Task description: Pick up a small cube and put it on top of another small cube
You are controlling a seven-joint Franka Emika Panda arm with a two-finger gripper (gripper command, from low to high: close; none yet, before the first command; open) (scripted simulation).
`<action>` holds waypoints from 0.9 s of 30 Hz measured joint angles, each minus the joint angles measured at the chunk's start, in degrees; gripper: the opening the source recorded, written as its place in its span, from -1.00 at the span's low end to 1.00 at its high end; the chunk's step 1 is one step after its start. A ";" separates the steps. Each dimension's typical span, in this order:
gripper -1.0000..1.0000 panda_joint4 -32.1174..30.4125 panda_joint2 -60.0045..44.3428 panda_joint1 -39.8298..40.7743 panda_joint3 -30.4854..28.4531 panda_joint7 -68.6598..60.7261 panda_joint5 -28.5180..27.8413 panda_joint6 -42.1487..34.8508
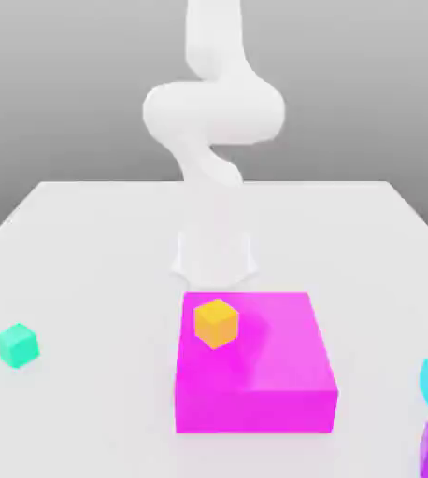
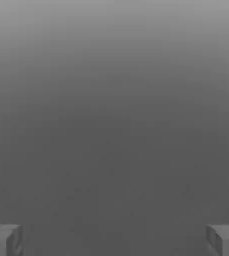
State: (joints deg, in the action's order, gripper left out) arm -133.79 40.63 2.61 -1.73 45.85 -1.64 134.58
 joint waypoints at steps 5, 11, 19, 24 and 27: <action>0.00 -4.11 -10.59 5.21 -4.44 -0.44 -2.73 5.68; 0.00 -8.90 -22.82 10.58 -11.16 -2.32 -4.05 12.36; 0.00 -15.35 -39.82 18.60 -19.42 -10.46 2.12 21.47; 0.00 -17.96 -50.90 25.30 -17.53 -19.91 12.58 27.18; 0.00 -16.84 -57.16 29.68 -12.32 -24.36 18.30 31.66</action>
State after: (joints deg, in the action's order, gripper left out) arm -150.63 -16.53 32.29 -14.05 21.50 16.66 166.24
